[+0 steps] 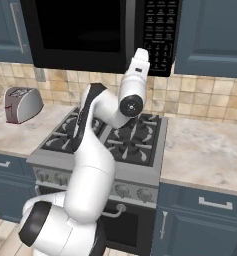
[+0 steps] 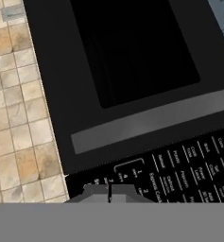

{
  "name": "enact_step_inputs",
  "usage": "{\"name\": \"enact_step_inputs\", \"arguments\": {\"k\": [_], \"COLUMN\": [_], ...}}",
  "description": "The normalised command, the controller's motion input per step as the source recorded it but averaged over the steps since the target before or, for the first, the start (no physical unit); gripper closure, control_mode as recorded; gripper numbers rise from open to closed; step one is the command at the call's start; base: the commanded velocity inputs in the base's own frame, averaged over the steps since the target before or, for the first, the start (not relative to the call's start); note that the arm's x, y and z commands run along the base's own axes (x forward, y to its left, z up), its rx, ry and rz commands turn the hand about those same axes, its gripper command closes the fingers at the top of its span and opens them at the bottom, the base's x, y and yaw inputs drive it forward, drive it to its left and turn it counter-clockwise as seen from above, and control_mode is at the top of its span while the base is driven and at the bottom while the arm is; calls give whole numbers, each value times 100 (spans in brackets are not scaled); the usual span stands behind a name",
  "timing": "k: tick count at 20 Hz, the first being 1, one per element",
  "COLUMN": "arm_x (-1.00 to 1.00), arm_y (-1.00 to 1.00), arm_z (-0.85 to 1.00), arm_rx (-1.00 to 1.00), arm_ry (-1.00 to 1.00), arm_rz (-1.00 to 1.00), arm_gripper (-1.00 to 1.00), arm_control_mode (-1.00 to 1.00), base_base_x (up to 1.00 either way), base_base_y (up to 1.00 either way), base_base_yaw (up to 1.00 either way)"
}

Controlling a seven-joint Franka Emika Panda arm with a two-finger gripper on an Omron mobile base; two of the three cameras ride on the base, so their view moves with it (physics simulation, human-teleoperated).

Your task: Pick the tomato from the sink and place it in the bowl. Then pick the bowl and place it in the microwave. Then close the microwave door and press the start button.

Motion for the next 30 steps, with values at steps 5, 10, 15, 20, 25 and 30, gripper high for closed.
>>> {"name": "enact_step_inputs", "arguments": {"k": [5,10,15,20,25,30], "arm_x": [36,30,31,31,30,44], "arm_y": [-4,0,-8,-13,-7,-3], "arm_z": [-1,-1,-4,-11,-11,0], "arm_rx": [0,0,0,0,0,0], "arm_ry": [0,0,0,0,0,0], "arm_rz": [0,0,0,0,0,0], "arm_gripper": [100,100,100,100,100,100], "arm_control_mode": [-100,-100,-100,-100,-100,-100], "base_base_x": [0,0,0,0,0,0], "base_base_y": [0,0,0,0,0,0], "base_base_yaw": [0,0,0,0,0,0]}}
